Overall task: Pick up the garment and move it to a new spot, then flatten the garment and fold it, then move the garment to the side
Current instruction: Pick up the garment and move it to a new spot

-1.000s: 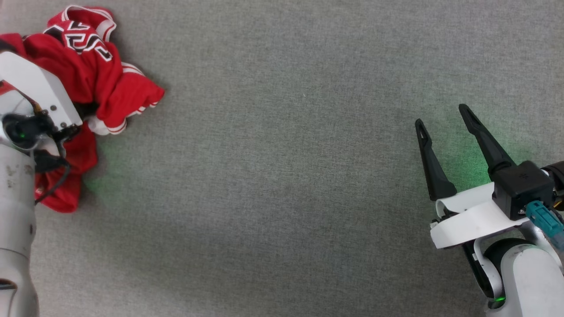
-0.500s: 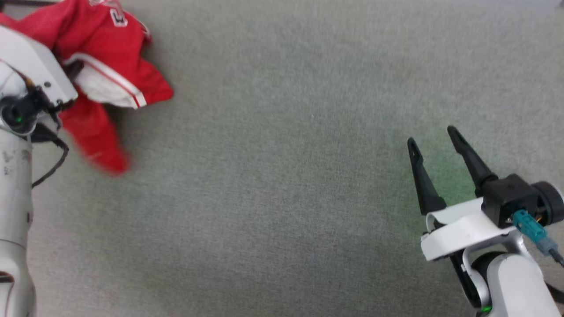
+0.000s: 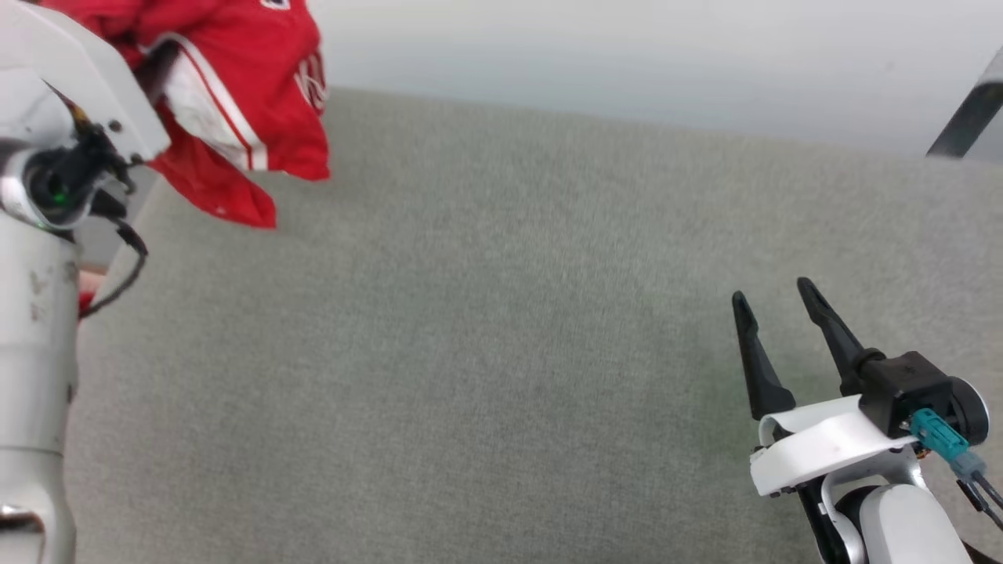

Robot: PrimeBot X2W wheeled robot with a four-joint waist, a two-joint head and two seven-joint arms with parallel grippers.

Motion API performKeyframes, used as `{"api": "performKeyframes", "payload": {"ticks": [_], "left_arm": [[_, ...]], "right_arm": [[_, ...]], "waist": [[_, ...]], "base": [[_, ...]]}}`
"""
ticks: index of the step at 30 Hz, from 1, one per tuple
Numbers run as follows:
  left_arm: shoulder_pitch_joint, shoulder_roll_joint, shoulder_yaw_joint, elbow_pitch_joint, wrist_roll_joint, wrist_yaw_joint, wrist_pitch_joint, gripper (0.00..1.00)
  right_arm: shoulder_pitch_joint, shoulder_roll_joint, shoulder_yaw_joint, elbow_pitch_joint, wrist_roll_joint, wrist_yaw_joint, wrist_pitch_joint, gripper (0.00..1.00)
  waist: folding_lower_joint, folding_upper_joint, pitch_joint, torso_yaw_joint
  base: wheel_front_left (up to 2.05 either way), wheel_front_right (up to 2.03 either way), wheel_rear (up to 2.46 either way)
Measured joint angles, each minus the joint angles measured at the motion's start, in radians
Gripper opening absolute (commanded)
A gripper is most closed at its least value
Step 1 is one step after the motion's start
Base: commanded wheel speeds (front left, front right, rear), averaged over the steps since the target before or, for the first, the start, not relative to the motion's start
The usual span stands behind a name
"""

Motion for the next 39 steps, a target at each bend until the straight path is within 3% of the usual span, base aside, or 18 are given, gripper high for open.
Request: {"api": "performKeyframes", "payload": {"ticks": [4, 10, 17, 23, 28, 39], "left_arm": [[0.057, -0.016, -0.006, -0.104, -0.024, 0.009, 0.053, 0.0], [0.173, -0.048, -0.013, -0.317, -0.072, 0.058, 0.148, 0.0], [0.327, -0.071, -0.039, -0.576, -0.104, 0.138, 0.248, 0.0], [0.411, -0.104, -0.087, -0.719, -0.114, 0.208, 0.332, 0.0], [0.486, -0.097, -0.141, -0.729, -0.107, 0.243, 0.397, 0.0], [0.579, -0.091, -0.251, -0.559, -0.08, 0.256, 0.497, 0.0]], "right_arm": [[0.011, 0.002, -0.028, 0.018, 0.021, 0.0, -0.019, 1.0], [0.013, 0.002, -0.099, 0.039, 0.012, 0.0, -0.04, 1.0], [0.011, 0.002, -0.203, 0.054, -0.014, 0.0, -0.056, 1.0], [0.016, 0.001, -0.279, 0.063, 0.002, 0.0, -0.071, 1.0], [0.017, 0.001, -0.268, 0.085, 0.026, 0.0, -0.084, 1.0], [0.0, 0.002, -0.193, 0.148, 0.062, 0.0, -0.105, 1.0]], "waist": [[0.0, 0.0, -0.05, -0.009], [0.0, 0.0, -0.085, -0.06], [0.0, 0.0, -0.086, -0.165], [0.0, 0.0, -0.068, -0.263], [0.0, 0.0, -0.047, -0.334], [-0.0001, 0.0, -0.01, -0.433]], "base": [[0.0, 0.0, 0.0], [0.0, 0.0, 0.0], [0.0, 0.0, 0.0], [0.0, 0.0, 0.0], [0.0, 0.0, 0.0], [0.0, 0.0, 0.0]]}}
